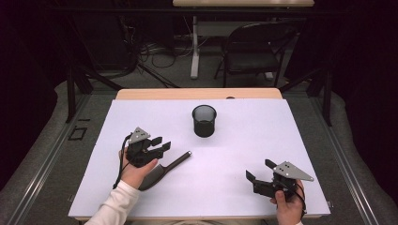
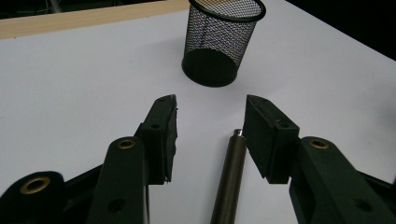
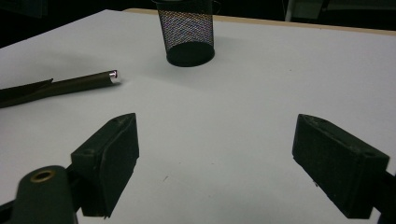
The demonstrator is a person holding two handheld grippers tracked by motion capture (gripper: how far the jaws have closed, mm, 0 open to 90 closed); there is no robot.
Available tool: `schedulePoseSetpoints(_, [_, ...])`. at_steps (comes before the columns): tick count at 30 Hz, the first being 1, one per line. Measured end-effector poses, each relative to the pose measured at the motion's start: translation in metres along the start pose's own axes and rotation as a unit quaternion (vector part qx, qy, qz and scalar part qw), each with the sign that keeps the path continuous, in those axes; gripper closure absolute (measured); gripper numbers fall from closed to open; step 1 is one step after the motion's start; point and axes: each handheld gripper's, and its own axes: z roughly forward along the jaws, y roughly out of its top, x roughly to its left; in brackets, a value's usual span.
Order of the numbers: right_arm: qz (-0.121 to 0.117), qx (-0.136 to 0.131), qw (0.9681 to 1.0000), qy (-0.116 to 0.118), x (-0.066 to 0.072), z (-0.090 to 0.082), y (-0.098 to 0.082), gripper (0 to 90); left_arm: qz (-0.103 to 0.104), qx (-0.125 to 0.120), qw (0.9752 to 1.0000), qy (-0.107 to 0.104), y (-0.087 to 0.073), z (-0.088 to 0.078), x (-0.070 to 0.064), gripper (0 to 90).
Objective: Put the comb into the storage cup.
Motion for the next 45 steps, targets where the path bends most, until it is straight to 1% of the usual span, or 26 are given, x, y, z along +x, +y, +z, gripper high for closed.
schedulePoseSetpoints(9, [-0.002, -0.001, 1.0000, 0.000, 0.000, 0.000, 0.000, 14.6, 0.000, 0.008, 0.9999, 0.008, -0.004, 0.009, -0.003, 53.7])
schedulePoseSetpoints(14, [-0.003, 0.000, 1.0000, 0.000, 0.000, 0.000, 0.000, 14.6, 0.000, 0.016, 0.9998, 0.011, -0.008, 0.013, -0.004, 55.6])
schedulePoseSetpoints(18, [-0.002, 0.000, 1.0000, 0.000, -0.001, 0.000, 0.000, 14.6, 0.001, 0.027, 0.9995, 0.017, -0.012, 0.018, -0.004, 60.1])
schedulePoseSetpoints(19, [-0.003, 0.002, 1.0000, 0.001, -0.001, 0.000, 0.000, 14.6, 0.000, 0.034, 0.9993, 0.016, -0.013, 0.020, -0.005, 62.5])
schedulePoseSetpoints(22, [-0.005, 0.001, 1.0000, 0.000, -0.001, 0.000, 0.000, 14.6, 0.002, 0.040, 0.9990, 0.021, -0.015, 0.022, -0.005, 66.6])
schedulePoseSetpoints(23, [-0.004, 0.002, 1.0000, -0.001, -0.001, 0.000, 0.000, 14.6, 0.003, 0.046, 0.9987, 0.022, -0.016, 0.024, -0.005, 68.2])
schedulePoseSetpoints(26, [-0.003, 0.003, 1.0000, -0.001, -0.001, 0.000, 0.000, 14.6, 0.002, 0.048, 0.9986, 0.024, -0.017, 0.026, -0.006, 72.4])
schedulePoseSetpoints(29, [-0.004, 0.006, 1.0000, -0.001, 0.000, 0.001, 0.000, 14.6, 0.006, 0.058, 0.9980, 0.022, -0.019, 0.031, -0.008, 76.8])
schedulePoseSetpoints(31, [-0.004, 0.003, 1.0000, -0.002, 0.000, 0.002, -0.001, 14.7, 0.005, 0.059, 0.9980, 0.022, -0.019, 0.033, -0.009, 80.2])
schedulePoseSetpoints(33, [-0.005, 0.005, 1.0000, -0.003, 0.000, 0.002, -0.001, 14.7, 0.005, 0.061, 0.9979, 0.019, -0.019, 0.035, -0.010, 80.9])
schedulePoseSetpoints(34, [-0.004, 0.006, 1.0000, -0.002, 0.000, 0.002, -0.001, 14.7, 0.007, 0.064, 0.9978, 0.019, -0.019, 0.036, -0.010, 83.2])
schedulePoseSetpoints(37, [-0.006, 0.008, 1.0000, -0.002, 0.000, 0.003, -0.001, 14.6, 0.008, 0.069, 0.9974, 0.020, -0.020, 0.041, -0.011, 85.6])
schedulePoseSetpoints(41, [-0.007, 0.008, 0.9999, -0.001, 0.001, 0.003, -0.001, 14.6, 0.003, 0.079, 0.9967, 0.021, -0.021, 0.049, -0.014, 88.3])
schedulePoseSetpoints(42, [-0.007, 0.008, 0.9999, -0.001, 0.001, 0.003, -0.001, 14.6, 0.003, 0.079, 0.9967, 0.021, -0.021, 0.049, -0.014, 88.7])
schedulePoseSetpoints(45, [-0.005, 0.008, 1.0000, -0.001, 0.001, 0.003, -0.001, 14.6, 0.005, 0.093, 0.9955, 0.021, -0.024, 0.056, -0.017, 89.4])
